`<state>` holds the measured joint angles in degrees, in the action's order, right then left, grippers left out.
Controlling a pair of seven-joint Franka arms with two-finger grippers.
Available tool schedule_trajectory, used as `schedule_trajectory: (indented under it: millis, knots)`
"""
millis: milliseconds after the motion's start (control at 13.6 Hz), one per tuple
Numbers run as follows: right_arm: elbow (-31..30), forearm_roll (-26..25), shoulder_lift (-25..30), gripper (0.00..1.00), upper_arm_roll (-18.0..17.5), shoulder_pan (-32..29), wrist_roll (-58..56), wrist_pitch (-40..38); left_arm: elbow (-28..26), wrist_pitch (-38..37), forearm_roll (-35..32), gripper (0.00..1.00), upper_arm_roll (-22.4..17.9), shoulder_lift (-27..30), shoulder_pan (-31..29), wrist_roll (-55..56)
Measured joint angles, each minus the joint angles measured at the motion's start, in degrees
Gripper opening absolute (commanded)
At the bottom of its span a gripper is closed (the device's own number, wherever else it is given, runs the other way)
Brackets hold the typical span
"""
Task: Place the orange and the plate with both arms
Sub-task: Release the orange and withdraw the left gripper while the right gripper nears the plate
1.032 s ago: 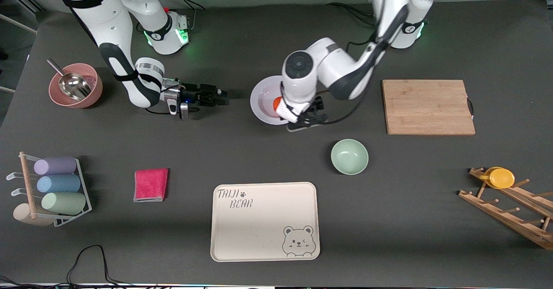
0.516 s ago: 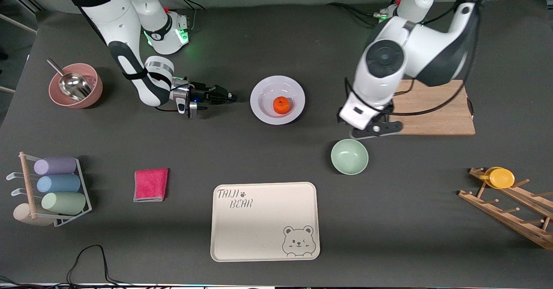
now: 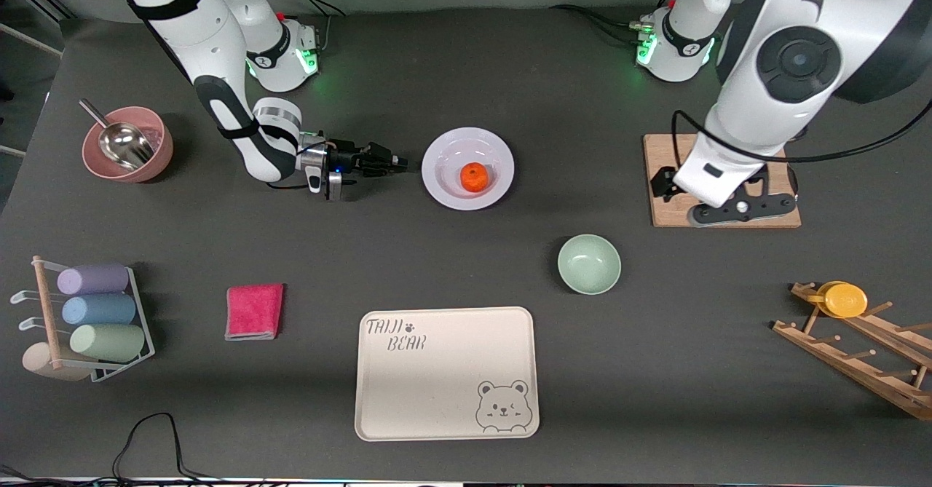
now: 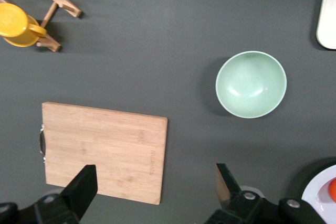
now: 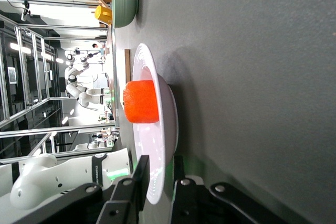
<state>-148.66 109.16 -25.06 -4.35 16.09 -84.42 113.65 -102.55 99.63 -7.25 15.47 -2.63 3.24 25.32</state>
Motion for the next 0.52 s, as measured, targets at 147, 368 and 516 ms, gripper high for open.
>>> schedule_trajectory:
  millis: [147,368,516]
  knots:
    - [0.41,0.01,-0.65,0.37,-0.02,0.01,-0.69,0.0,-0.33,-0.04,1.2,1.0,-0.04,0.6,-1.99,-2.77]
    - [0.53,0.04,-0.89,0.37,-0.04,0.01,-1.03,0.0,-0.96,-0.26,2.46,1.0,-1.27,1.33,-2.92,-4.47]
    - [0.9,1.82,-1.13,0.37,-1.05,0.08,-1.14,0.31,-1.37,0.18,2.57,1.0,-2.32,1.53,-2.93,-6.34]
